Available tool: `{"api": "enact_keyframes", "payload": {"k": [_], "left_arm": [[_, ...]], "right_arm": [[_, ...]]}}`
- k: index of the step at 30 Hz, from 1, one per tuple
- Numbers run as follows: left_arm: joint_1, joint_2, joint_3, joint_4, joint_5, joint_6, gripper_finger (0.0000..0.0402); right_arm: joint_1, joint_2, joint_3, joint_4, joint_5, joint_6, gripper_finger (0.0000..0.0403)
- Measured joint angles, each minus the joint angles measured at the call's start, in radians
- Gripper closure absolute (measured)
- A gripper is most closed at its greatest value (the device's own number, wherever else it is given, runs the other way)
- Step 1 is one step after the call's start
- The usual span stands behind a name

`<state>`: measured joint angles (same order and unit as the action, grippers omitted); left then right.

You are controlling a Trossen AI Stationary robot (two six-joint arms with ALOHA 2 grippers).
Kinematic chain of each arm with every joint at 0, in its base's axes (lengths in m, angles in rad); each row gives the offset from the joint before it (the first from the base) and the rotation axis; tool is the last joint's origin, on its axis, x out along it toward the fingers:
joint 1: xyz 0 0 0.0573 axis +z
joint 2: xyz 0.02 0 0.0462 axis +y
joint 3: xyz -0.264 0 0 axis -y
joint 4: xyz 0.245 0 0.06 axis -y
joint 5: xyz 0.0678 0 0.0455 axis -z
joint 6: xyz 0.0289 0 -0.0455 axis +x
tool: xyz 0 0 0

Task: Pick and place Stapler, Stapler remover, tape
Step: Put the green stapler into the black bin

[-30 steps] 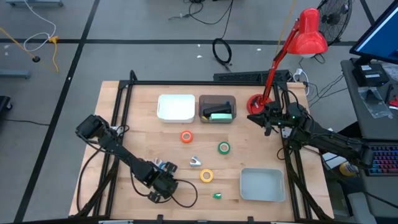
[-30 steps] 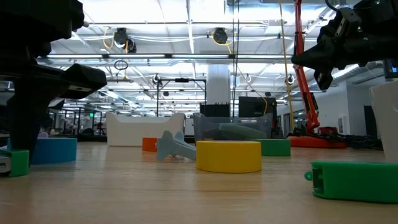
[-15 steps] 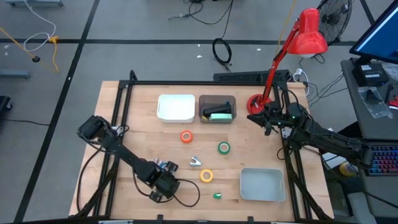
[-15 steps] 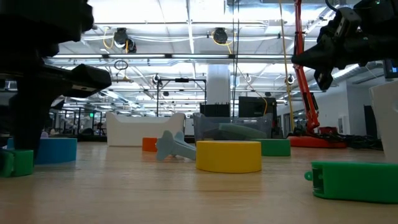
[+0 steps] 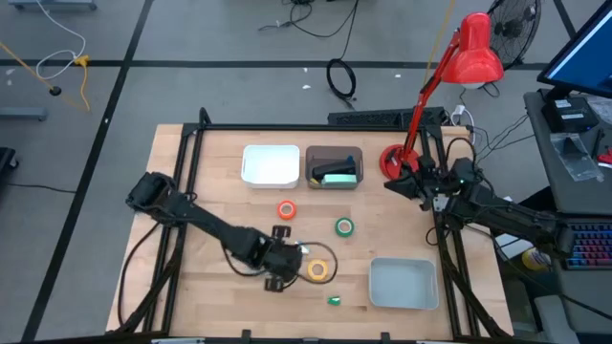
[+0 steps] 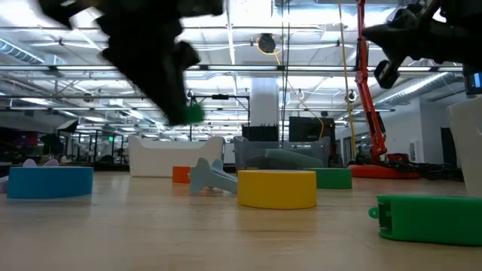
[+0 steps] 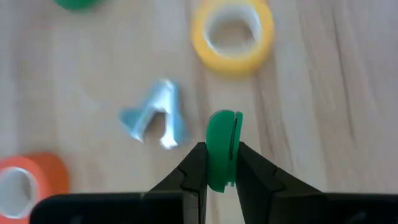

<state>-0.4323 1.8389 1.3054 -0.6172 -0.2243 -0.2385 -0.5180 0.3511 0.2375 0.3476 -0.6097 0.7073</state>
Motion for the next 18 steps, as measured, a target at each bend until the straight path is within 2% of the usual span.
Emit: {"api": "enact_keyframes", "payload": {"k": [4,7,12,18], "left_arm": [[0.053,-0.001,0.100,-0.038,-0.066,-0.003,0.0347],[0.091,-0.002,0.172,-0.045,-0.133,-0.005,0.0348],[0.152,-0.003,0.282,-0.040,-0.237,0.026,0.0348],[0.234,-0.004,0.346,0.034,-0.348,0.216,0.0348]], "right_arm": [[0.022,0.000,0.000,0.038,-0.006,0.029,0.0396],[0.042,0.002,0.000,0.037,-0.006,0.043,0.0377],[0.079,0.031,0.000,0.049,0.030,0.077,0.0313],[0.127,0.147,0.000,0.182,0.127,0.123,0.0226]]}}
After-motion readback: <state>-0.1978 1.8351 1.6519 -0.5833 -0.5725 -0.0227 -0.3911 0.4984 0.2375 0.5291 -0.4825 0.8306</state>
